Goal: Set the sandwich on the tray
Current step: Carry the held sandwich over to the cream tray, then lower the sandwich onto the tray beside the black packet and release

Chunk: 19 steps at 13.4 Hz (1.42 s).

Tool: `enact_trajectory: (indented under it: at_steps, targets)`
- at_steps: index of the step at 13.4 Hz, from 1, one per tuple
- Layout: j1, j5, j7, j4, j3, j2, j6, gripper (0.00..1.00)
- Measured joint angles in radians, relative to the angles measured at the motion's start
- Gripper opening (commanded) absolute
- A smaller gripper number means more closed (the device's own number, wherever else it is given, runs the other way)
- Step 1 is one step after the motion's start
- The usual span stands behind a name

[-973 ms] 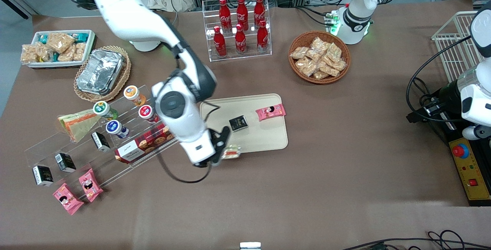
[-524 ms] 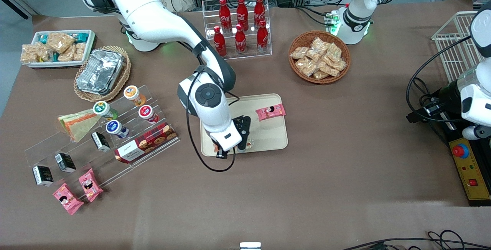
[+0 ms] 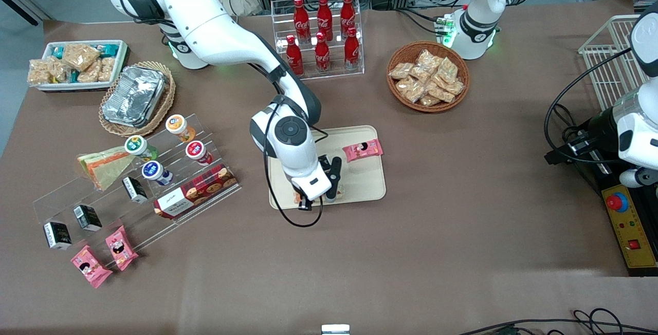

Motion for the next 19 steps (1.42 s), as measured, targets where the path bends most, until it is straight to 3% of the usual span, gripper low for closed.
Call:
enact_trajectory:
  at_steps: [5, 6, 7, 8, 10, 11, 19]
  targets:
    - [0.039, -0.004, 0.023, -0.038, -0.001, 0.006, 0.018, 0.00]
    - [0.045, -0.004, 0.028, -0.045, -0.001, 0.007, 0.020, 0.10]
    - [0.051, -0.005, 0.036, -0.050, -0.001, 0.007, 0.021, 0.40]
    - [0.057, -0.012, 0.048, -0.052, -0.002, 0.007, 0.022, 0.52]
    - [0.062, -0.033, 0.073, -0.052, -0.002, 0.006, 0.024, 0.91]
    - [0.062, -0.034, 0.080, -0.052, -0.003, 0.006, 0.026, 0.97]
    - [0.066, -0.034, 0.095, -0.051, -0.003, -0.015, 0.005, 0.97]
